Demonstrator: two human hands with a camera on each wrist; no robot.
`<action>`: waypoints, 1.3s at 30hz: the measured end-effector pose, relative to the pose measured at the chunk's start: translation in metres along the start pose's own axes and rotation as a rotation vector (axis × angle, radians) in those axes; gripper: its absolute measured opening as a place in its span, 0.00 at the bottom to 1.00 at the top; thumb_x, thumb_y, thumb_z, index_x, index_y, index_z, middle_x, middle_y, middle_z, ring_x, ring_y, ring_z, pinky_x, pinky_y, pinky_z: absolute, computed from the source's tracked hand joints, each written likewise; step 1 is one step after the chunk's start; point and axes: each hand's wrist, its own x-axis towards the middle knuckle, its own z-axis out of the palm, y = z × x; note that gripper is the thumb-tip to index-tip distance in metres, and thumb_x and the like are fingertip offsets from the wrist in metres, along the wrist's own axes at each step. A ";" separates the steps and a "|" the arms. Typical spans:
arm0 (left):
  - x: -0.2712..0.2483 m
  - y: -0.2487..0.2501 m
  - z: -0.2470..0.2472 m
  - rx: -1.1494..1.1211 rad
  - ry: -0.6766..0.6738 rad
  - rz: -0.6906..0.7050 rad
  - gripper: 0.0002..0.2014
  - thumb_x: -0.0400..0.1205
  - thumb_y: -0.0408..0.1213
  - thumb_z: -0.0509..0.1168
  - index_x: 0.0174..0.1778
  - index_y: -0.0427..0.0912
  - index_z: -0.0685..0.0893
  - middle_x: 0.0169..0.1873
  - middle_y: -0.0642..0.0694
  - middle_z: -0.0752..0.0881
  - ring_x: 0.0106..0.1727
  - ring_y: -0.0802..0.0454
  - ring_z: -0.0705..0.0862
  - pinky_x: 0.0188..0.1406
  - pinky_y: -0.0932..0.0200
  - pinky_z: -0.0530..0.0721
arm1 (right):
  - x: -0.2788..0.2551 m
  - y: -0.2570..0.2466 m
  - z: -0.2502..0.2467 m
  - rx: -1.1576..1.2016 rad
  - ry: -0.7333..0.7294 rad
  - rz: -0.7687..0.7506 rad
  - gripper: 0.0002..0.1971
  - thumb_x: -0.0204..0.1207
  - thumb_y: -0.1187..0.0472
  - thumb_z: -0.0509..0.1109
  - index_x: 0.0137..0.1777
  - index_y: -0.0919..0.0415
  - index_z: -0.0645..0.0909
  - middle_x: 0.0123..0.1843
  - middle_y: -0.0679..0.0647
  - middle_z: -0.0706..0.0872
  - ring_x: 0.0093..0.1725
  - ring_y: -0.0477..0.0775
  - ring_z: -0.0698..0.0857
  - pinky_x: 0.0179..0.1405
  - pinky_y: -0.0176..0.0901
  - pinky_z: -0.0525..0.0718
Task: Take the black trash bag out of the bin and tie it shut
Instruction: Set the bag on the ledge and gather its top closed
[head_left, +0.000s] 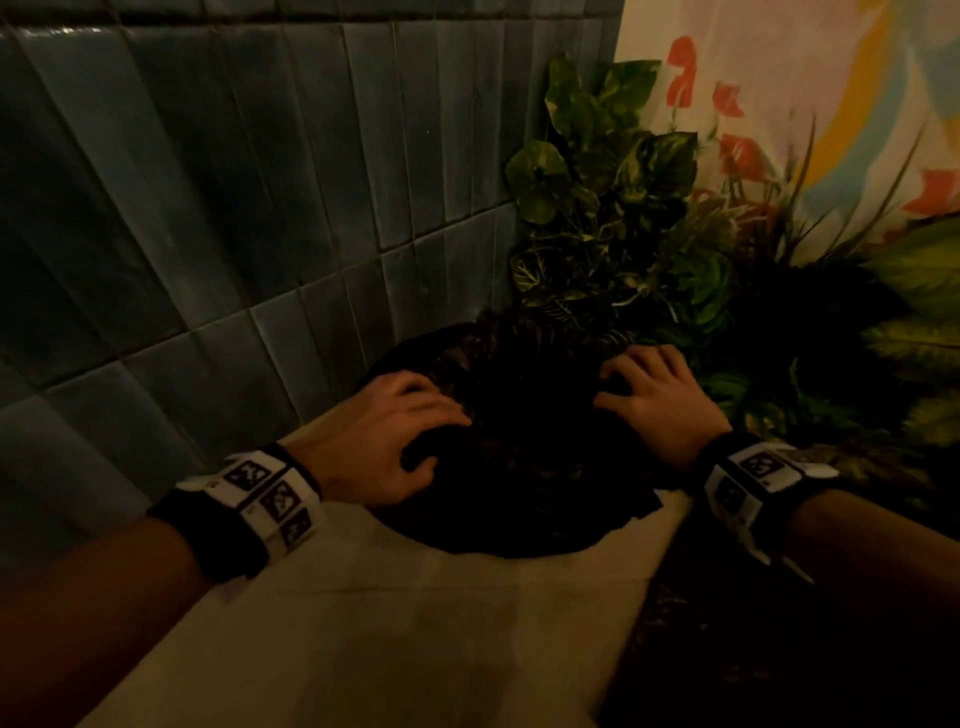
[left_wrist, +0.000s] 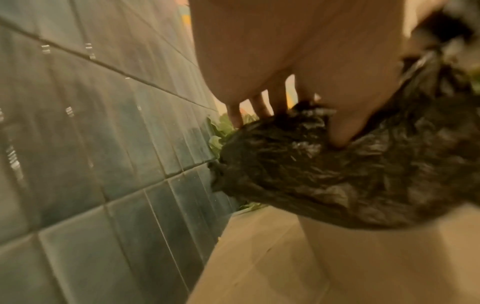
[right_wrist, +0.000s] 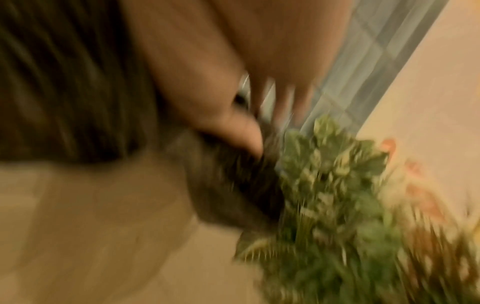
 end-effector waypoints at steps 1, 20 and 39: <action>0.001 -0.008 0.001 0.060 -0.070 -0.014 0.25 0.73 0.51 0.66 0.69 0.54 0.77 0.65 0.55 0.82 0.69 0.50 0.73 0.70 0.50 0.72 | -0.001 0.006 0.002 -0.005 -0.076 0.034 0.23 0.67 0.63 0.73 0.63 0.48 0.80 0.68 0.64 0.77 0.67 0.72 0.72 0.65 0.69 0.70; 0.003 -0.004 0.007 -0.192 0.115 -0.082 0.28 0.74 0.55 0.64 0.71 0.53 0.76 0.73 0.54 0.74 0.74 0.51 0.68 0.72 0.51 0.67 | -0.018 -0.017 -0.009 0.699 -0.166 -0.056 0.24 0.65 0.78 0.64 0.58 0.55 0.82 0.60 0.50 0.86 0.61 0.53 0.83 0.55 0.36 0.78; 0.013 0.003 0.031 -0.209 0.238 -0.128 0.26 0.72 0.53 0.71 0.63 0.46 0.76 0.63 0.46 0.74 0.60 0.51 0.77 0.60 0.58 0.79 | -0.019 -0.031 0.009 0.358 0.002 0.003 0.21 0.62 0.60 0.73 0.58 0.52 0.81 0.53 0.54 0.85 0.57 0.64 0.81 0.62 0.59 0.77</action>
